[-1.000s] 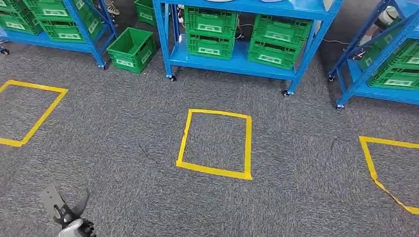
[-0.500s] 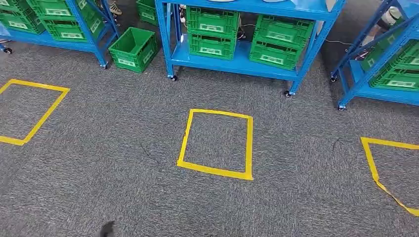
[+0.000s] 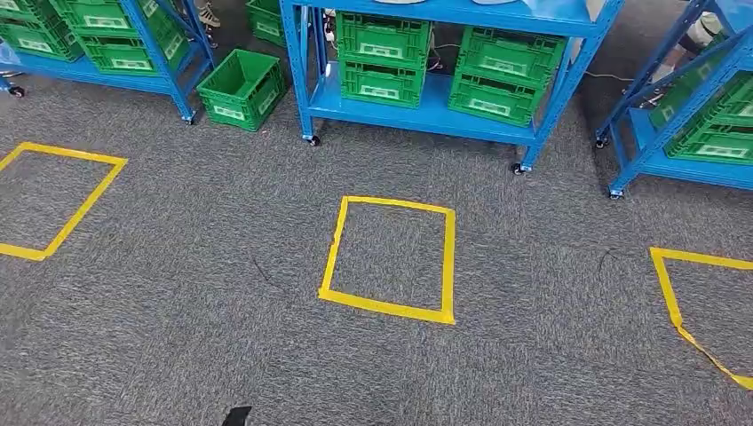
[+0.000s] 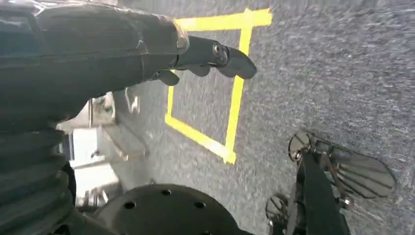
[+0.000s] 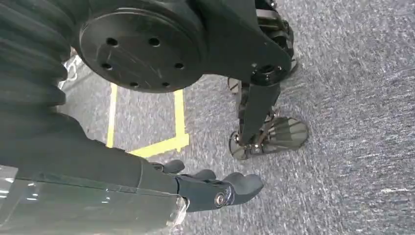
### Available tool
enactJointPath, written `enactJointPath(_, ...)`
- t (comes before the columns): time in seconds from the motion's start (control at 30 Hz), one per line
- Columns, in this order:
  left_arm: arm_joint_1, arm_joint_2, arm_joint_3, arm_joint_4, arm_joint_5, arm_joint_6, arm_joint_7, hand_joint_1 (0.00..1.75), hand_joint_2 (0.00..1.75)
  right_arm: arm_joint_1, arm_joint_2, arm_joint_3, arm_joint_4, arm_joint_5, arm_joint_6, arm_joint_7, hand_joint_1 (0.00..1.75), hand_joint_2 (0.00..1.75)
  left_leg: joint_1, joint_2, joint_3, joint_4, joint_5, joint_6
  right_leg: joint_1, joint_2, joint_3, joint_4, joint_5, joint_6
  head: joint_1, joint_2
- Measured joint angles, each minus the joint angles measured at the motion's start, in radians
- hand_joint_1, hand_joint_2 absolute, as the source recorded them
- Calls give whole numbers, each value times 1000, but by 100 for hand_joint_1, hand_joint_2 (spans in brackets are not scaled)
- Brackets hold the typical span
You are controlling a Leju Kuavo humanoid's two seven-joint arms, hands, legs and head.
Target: Take the parts from the cabinet and place them on the table.
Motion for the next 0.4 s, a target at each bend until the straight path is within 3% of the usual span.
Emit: enactJointPath(0.4,-3,-7,-120,11,-66,48,-39,0,175,6,0,2,0,-17,-18,69,0,175,0,-1,0,0,0,0,0,-1,0,0,0,0,0,0)
